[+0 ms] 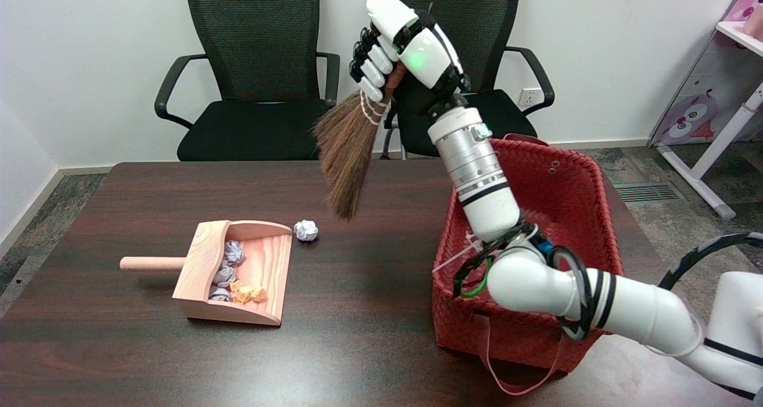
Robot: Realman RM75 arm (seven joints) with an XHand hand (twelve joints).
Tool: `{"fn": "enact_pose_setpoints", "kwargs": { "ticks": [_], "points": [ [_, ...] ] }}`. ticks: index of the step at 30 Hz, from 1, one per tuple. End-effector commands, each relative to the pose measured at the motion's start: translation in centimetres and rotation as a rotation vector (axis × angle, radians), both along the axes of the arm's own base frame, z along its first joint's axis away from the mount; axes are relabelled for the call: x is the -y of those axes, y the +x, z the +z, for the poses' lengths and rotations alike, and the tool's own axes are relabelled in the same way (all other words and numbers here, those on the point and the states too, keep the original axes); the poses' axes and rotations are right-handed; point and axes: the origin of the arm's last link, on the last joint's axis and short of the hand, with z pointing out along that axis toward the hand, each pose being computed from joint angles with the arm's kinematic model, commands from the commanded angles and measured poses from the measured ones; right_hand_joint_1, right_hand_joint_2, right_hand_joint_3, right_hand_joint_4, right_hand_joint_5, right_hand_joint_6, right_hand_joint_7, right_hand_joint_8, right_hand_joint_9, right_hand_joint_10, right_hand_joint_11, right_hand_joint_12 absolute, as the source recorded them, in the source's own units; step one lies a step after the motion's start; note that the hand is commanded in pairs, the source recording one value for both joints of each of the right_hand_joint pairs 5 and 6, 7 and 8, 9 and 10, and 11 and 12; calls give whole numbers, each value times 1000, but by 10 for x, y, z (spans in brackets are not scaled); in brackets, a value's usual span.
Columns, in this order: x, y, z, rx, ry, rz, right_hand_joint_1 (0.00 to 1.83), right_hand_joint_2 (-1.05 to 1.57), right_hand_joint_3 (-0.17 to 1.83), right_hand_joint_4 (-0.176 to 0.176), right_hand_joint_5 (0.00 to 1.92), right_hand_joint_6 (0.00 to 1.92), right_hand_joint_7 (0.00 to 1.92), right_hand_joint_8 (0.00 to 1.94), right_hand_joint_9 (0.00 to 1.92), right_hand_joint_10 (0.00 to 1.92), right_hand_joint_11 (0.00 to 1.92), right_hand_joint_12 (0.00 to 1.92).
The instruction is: Sweep the paper ball into the dustpan.
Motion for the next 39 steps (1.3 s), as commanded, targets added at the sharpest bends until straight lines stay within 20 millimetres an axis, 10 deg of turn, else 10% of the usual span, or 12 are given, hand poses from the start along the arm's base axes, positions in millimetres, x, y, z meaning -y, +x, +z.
{"fn": "enact_pose_setpoints", "kwargs": {
  "ticks": [1, 21, 39],
  "points": [
    [1, 23, 24, -224, -94, 26, 969, 1571, 1712, 74, 1920, 1920, 1920, 1920, 1920, 1920, 1920, 1920],
    [30, 25, 41, -381, -99, -49, 979, 1571, 1821, 61, 1920, 1920, 1920, 1920, 1920, 1920, 1920, 1920],
    [68, 24, -14, -1010, -73, 108, 1026, 1571, 1478, 43, 1920, 1920, 1920, 1920, 1920, 1920, 1920, 1920]
  ]
}}
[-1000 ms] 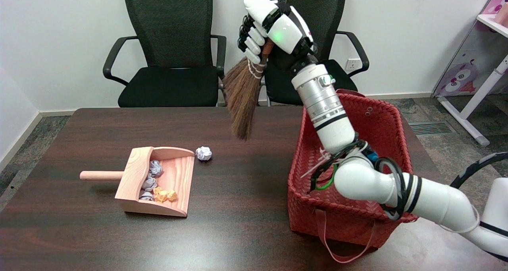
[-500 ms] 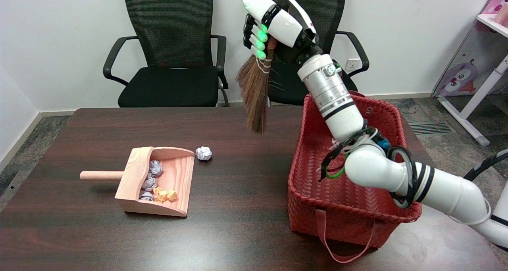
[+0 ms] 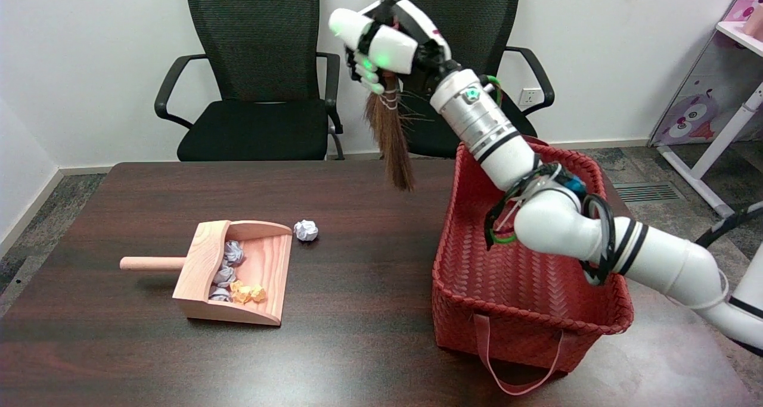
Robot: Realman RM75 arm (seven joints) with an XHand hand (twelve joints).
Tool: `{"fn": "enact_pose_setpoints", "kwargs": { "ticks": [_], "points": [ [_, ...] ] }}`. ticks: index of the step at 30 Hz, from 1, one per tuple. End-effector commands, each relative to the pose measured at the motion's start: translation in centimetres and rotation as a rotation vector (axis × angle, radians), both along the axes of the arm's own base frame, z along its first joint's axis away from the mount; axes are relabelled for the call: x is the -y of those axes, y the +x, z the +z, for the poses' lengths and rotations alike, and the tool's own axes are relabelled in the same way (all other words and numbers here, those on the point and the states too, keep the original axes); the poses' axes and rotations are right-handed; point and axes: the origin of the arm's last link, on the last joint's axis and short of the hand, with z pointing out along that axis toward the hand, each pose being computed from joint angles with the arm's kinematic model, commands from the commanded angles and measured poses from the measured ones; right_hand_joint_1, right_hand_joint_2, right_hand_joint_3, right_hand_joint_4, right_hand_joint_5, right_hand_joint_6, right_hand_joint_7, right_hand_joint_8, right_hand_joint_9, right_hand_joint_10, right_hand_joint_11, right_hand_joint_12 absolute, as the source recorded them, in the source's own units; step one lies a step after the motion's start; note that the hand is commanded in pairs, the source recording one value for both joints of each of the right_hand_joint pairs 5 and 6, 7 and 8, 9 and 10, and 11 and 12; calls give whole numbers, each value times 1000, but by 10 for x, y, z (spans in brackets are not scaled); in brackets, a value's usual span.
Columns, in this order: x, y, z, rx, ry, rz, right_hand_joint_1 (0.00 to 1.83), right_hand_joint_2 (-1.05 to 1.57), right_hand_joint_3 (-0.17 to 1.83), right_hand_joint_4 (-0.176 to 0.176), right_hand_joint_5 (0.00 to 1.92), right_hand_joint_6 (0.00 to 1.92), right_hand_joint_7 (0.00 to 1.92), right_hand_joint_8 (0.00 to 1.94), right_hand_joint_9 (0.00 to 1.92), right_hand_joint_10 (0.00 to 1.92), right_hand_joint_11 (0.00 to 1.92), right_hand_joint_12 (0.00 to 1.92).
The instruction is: Sweep the paper ball into the dustpan.
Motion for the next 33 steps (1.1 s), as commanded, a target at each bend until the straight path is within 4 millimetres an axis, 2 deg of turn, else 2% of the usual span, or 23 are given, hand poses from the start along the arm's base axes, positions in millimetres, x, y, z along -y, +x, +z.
{"fn": "enact_pose_setpoints", "kwargs": {
  "ticks": [1, 6, 10, 15, 19, 23, 29, 33],
  "points": [
    [31, -3, -43, -545, 45, 90, 1029, 1571, 1413, 39, 1920, 1920, 1920, 1920, 1920, 1920, 1920, 1920],
    [35, -13, -60, -597, 109, 70, 1035, 1571, 1238, 28, 1920, 1920, 1920, 1920, 1920, 1920, 1920, 1920],
    [38, -27, -72, -615, 172, 21, 1028, 1571, 1195, 23, 1920, 1920, 1920, 1920, 1920, 1920, 1920, 1920],
    [37, -33, -88, -667, 225, 36, 1027, 1571, 1084, 19, 1920, 1920, 1920, 1920, 1920, 1920, 1920, 1920],
    [39, -41, -97, -659, 274, -4, 1029, 1571, 866, 14, 1920, 1920, 1920, 1920, 1920, 1920, 1920, 1920],
    [43, -52, -101, -661, 292, -38, 1018, 1571, 751, 9, 1920, 1920, 1920, 1920, 1920, 1920, 1920, 1920],
    [49, -68, -113, -757, 289, -14, 1002, 1571, 706, 3, 1920, 1920, 1920, 1920, 1920, 1920, 1920, 1920],
    [55, -81, -122, -736, 305, -66, 998, 1571, 698, -1, 1920, 1920, 1920, 1920, 1920, 1920, 1920, 1920]
  ]
}}
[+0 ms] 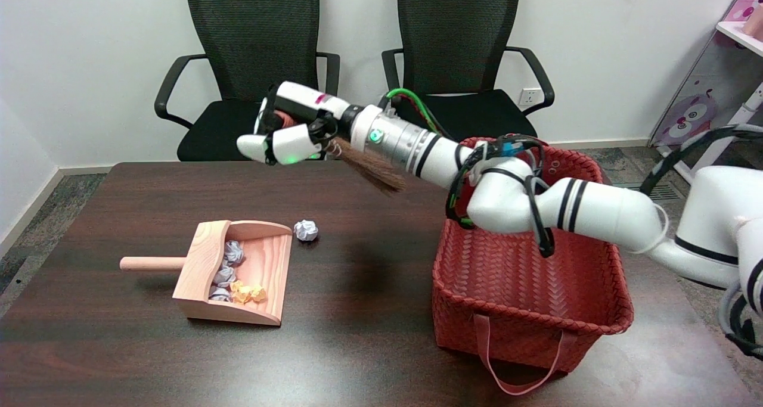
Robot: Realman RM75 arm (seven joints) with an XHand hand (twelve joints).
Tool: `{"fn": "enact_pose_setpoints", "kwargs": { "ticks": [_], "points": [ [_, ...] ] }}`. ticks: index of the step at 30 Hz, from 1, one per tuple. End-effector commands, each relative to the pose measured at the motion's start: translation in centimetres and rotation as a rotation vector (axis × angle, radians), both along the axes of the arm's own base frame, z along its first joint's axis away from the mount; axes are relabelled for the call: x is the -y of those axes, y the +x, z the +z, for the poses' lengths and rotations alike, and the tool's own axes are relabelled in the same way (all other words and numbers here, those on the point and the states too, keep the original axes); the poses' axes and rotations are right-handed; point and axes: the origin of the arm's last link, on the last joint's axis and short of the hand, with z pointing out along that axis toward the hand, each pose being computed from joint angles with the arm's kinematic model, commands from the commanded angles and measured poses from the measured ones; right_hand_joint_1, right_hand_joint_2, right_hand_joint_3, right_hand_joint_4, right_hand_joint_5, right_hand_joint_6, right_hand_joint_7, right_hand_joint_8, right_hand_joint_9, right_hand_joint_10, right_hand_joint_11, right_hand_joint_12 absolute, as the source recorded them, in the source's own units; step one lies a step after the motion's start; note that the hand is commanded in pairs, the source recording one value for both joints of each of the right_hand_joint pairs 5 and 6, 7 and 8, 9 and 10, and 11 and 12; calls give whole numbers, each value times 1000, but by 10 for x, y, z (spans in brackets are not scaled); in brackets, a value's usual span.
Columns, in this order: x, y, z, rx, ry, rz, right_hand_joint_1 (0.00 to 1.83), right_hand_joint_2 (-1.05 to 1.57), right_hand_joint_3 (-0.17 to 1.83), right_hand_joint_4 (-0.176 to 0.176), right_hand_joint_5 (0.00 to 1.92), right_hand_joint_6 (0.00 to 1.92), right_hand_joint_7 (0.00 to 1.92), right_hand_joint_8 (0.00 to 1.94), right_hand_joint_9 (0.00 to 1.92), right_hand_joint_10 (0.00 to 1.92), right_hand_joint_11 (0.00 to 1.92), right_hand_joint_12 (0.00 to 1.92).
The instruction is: Sweep the paper ball into the dustpan.
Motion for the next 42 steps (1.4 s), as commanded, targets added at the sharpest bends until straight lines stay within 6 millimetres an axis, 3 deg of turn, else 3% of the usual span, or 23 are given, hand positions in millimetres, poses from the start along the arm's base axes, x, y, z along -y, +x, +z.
{"fn": "enact_pose_setpoints", "kwargs": {
  "ticks": [1, 8, 18, 28, 42],
  "points": [
    [20, -44, -37, -135, 51, -87, 998, 1571, 696, -2, 1920, 1920, 1920, 1920, 1920, 1920, 1920, 1920],
    [28, -63, -43, -110, 29, -180, 984, 1571, 699, -1, 1920, 1920, 1920, 1920, 1920, 1920, 1920, 1920],
    [17, -91, -65, -37, 42, -289, 974, 1571, 768, -5, 1920, 1920, 1920, 1920, 1920, 1920, 1920, 1920],
    [4, -86, -93, 130, 101, -387, 974, 1571, 803, -9, 1920, 1920, 1920, 1920, 1920, 1920, 1920, 1920],
    [-8, -91, -97, 307, 134, -537, 979, 1571, 728, -4, 1920, 1920, 1920, 1920, 1920, 1920, 1920, 1920]
  ]
}}
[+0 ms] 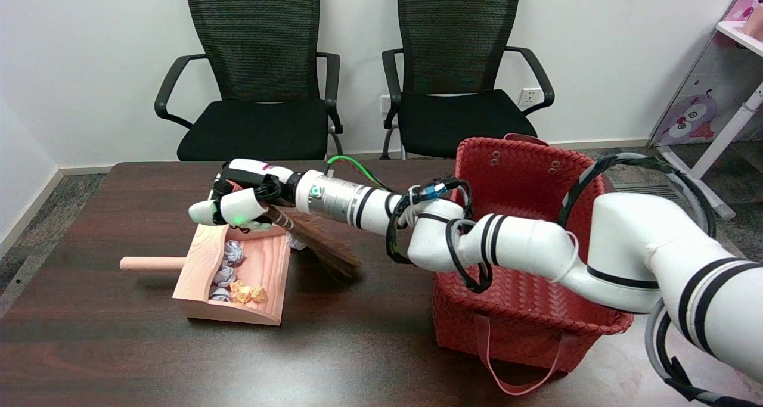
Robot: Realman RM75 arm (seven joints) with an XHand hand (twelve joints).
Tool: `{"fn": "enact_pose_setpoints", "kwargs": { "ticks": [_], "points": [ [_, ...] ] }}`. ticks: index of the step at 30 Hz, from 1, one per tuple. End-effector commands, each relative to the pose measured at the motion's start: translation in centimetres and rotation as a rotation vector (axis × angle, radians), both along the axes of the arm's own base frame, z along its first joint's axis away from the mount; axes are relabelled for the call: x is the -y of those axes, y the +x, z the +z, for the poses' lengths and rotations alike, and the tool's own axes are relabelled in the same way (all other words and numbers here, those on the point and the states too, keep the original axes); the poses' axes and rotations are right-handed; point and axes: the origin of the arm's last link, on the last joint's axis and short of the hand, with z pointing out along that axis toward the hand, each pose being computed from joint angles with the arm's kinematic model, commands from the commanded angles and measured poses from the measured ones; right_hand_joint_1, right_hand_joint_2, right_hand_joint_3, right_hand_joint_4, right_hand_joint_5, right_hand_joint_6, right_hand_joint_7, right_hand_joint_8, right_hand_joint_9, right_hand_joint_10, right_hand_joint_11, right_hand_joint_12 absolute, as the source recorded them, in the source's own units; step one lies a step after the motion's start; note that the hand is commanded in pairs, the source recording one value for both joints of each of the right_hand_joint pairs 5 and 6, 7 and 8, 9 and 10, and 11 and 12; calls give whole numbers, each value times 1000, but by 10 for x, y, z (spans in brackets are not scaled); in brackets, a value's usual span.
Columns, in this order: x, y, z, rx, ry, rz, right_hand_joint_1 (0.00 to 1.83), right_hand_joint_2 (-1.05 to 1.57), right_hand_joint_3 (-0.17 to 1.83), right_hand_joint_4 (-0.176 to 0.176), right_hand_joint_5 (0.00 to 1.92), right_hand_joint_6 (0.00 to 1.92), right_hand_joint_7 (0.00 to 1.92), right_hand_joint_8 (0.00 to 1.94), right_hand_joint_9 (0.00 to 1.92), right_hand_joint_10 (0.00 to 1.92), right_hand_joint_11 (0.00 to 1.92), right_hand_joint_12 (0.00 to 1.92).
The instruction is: Sweep the paper ball into the dustpan.
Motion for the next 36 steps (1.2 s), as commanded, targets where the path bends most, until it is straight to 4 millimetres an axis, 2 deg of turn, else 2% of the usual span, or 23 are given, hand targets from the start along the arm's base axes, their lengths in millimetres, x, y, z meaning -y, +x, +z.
{"fn": "enact_pose_setpoints", "kwargs": {
  "ticks": [1, 8, 13, 19, 26, 30, 33, 36],
  "points": [
    [-16, -5, -16, 237, 20, -207, 979, 1571, 726, -4, 1920, 1920, 1920, 1920, 1920, 1920, 1920, 1920],
    [-20, 7, -27, 395, 33, -303, 985, 1571, 742, -5, 1920, 1920, 1920, 1920, 1920, 1920, 1920, 1920],
    [-16, 16, -35, 642, -18, -394, 986, 1571, 764, -7, 1920, 1920, 1920, 1920, 1920, 1920, 1920, 1920],
    [-7, 41, -33, 803, -29, -356, 990, 1571, 768, -7, 1920, 1920, 1920, 1920, 1920, 1920, 1920, 1920],
    [1, 73, -10, 944, -24, -236, 990, 1571, 877, -8, 1920, 1920, 1920, 1920, 1920, 1920, 1920, 1920],
    [0, 86, 12, 986, -25, -136, 990, 1571, 988, -6, 1920, 1920, 1920, 1920, 1920, 1920, 1920, 1920],
    [-3, 93, 32, 952, -48, -57, 987, 1571, 1144, -1, 1920, 1920, 1920, 1920, 1920, 1920, 1920, 1920],
    [-9, 100, 55, 897, -94, 18, 976, 1571, 1388, 7, 1920, 1920, 1920, 1920, 1920, 1920, 1920, 1920]
  ]
}}
